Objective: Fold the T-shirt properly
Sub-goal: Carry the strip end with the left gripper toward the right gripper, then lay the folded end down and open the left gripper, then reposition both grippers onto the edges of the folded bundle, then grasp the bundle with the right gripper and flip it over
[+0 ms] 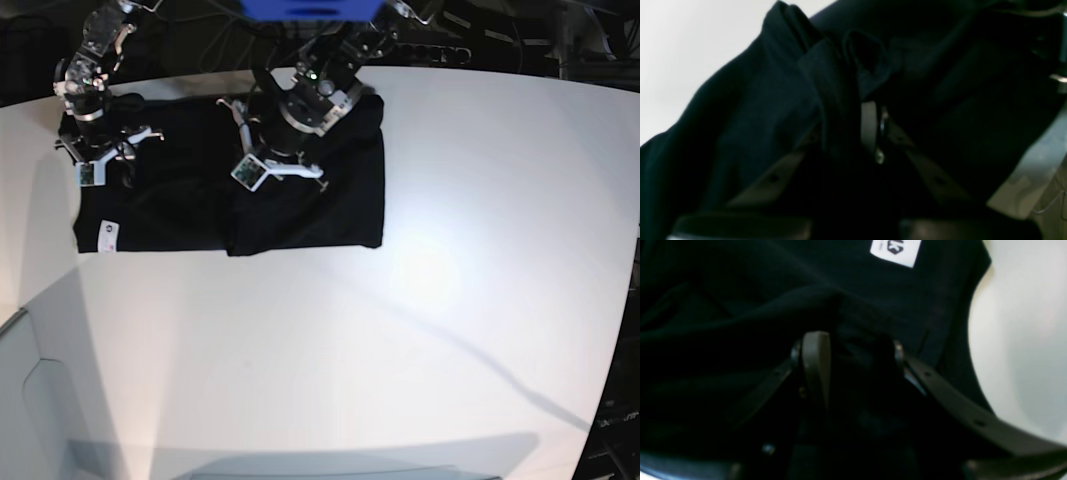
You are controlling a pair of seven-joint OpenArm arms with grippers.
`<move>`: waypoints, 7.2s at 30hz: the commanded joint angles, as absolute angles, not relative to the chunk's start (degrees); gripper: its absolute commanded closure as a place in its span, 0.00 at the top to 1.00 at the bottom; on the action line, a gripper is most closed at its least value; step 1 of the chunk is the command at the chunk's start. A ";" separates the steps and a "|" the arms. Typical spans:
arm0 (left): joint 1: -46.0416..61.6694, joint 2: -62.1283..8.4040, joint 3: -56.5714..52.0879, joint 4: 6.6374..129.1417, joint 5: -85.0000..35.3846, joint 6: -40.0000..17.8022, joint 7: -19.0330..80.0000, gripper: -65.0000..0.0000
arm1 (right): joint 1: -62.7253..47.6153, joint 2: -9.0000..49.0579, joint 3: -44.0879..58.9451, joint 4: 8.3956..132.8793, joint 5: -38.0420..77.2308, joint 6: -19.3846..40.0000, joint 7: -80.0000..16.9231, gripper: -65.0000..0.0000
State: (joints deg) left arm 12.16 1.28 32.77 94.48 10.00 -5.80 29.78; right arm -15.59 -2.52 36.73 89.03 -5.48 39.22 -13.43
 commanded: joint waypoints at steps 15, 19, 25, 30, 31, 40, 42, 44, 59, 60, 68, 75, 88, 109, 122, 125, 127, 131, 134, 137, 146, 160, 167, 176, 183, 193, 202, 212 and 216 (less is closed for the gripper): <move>10.77 1.71 34.42 99.91 9.45 -5.85 28.35 0.52 | -15.87 -2.07 36.88 89.54 -7.69 40.00 -14.73 0.38; 13.05 0.48 33.71 106.51 9.45 -5.85 28.00 0.52 | -15.87 -2.07 36.70 89.54 -7.69 40.00 -14.73 0.38; 21.49 -5.58 22.20 115.12 9.36 -5.93 28.00 0.52 | -15.78 -2.07 36.70 89.54 -7.69 40.00 -14.73 0.38; 24.04 -7.25 17.89 110.20 7.60 -6.37 28.35 0.52 | -14.46 -2.15 36.70 89.36 -7.69 40.00 -14.73 0.38; 23.87 -7.43 18.68 108.79 6.37 -6.37 28.09 0.52 | -14.46 -2.33 36.62 89.45 -7.69 40.00 -14.73 0.38; 9.19 -6.81 42.51 96.75 2.51 -5.93 28.00 0.52 | -14.64 -2.24 36.97 89.45 -7.69 40.00 -14.73 0.38; 6.46 -5.05 45.76 95.08 2.51 -5.93 28.00 0.52 | -14.64 -2.15 36.97 89.45 -7.69 40.00 -14.73 0.38; 5.05 -3.03 47.25 93.14 2.51 -5.93 27.91 0.52 | -14.73 -2.15 36.97 89.45 -7.69 40.00 -14.73 0.38; 18.24 -9.98 22.02 110.73 2.42 -6.29 28.00 0.52 | -14.37 -2.42 37.14 93.85 -7.43 40.00 -14.73 0.38; 19.47 -9.89 20.00 110.64 2.24 -6.37 28.00 0.52 | -14.37 -2.51 37.14 94.55 -7.43 40.00 -14.81 0.38; 25.01 -14.73 18.42 105.36 -6.02 -6.11 28.00 0.52 | -14.37 -3.12 37.23 98.51 -7.34 40.00 -14.81 0.50; 26.42 -18.68 18.24 100.18 -6.55 -6.02 27.91 0.52 | -14.29 -2.86 37.58 98.51 -7.34 40.00 -14.81 0.50; 27.91 -20.26 14.90 100.62 -6.55 -5.93 27.91 0.52 | -9.45 -1.45 46.37 97.98 -7.25 40.00 -22.11 0.50; 27.56 -20.09 14.55 101.58 -6.20 -5.93 27.91 0.52 | -8.84 -4.79 41.89 96.84 -7.25 40.00 -26.86 0.50; 27.56 -20.09 14.55 101.32 -6.11 -5.93 28.00 0.52 | -8.57 -1.89 43.30 90.42 -7.25 40.00 -26.77 0.50; 27.65 -20.09 14.55 101.49 -6.11 -5.93 28.00 0.52 | -8.57 -1.71 43.21 88.04 -7.25 40.00 -26.77 0.50; 27.65 -20.09 14.55 101.49 -6.11 -5.93 28.09 0.52 | -8.57 -1.71 43.12 86.73 -7.25 40.00 -26.77 0.50; 27.74 -20.09 14.55 101.58 -6.11 -5.93 28.18 0.52 | -8.92 -1.89 42.77 85.32 -7.25 40.00 -26.77 0.48; 27.74 -20.00 14.55 101.58 -6.11 -5.93 28.26 0.52 | -9.19 -2.07 41.71 85.32 -7.25 40.00 -26.86 0.35; 27.65 -20.00 14.55 101.58 -6.11 -5.93 28.26 0.52 | -9.19 -2.07 40.66 85.32 -7.25 40.00 -26.86 0.14; 27.56 -20.00 14.55 108.35 -6.46 -5.93 28.44 0.52 | -8.57 -1.63 40.57 89.45 -3.91 40.00 -26.59 0.00; 25.63 -12.18 -3.38 108.00 -6.64 -6.29 28.53 0.52 | -9.54 -2.77 35.12 105.27 -2.24 40.00 -26.86 0.00; 17.27 -6.20 -4.62 96.22 -6.64 -6.29 28.53 0.52 | -12.53 -5.85 26.15 114.07 -2.24 40.00 -26.59 0.00; 11.74 -2.68 -4.53 90.33 -6.11 -6.29 28.62 0.52 | -14.99 -8.13 4.53 116.18 -2.24 40.00 -26.51 0.00; 10.51 -2.86 -4.53 89.19 -6.02 -6.29 28.62 0.52 | -15.08 -7.87 -13.41 114.86 -2.42 40.00 -26.51 0.00; 11.03 -3.30 -5.14 89.98 -6.02 -6.02 28.62 0.52 | -5.32 -8.31 -20.53 98.07 -2.33 40.00 -26.42 0.00; 15.08 -4.09 -10.77 99.56 -6.02 -6.02 28.62 0.53 | -4.53 -6.46 -20.79 96.92 -2.42 40.00 -26.68 0.02; 19.82 -4.18 -25.54 108.18 -6.46 -6.29 28.62 0.53 | -6.99 -6.73 -21.58 105.36 -2.33 40.00 -26.51 0.51; 20.18 -4.18 -30.20 109.49 -6.55 -6.29 28.62 0.53 | -7.60 -6.37 -20.44 112.04 -2.51 40.00 -26.51 0.52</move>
State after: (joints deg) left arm 20.40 -3.75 -30.06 108.27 -6.31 -6.28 30.02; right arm -8.27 -6.02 -20.53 111.02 -3.40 39.40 -28.03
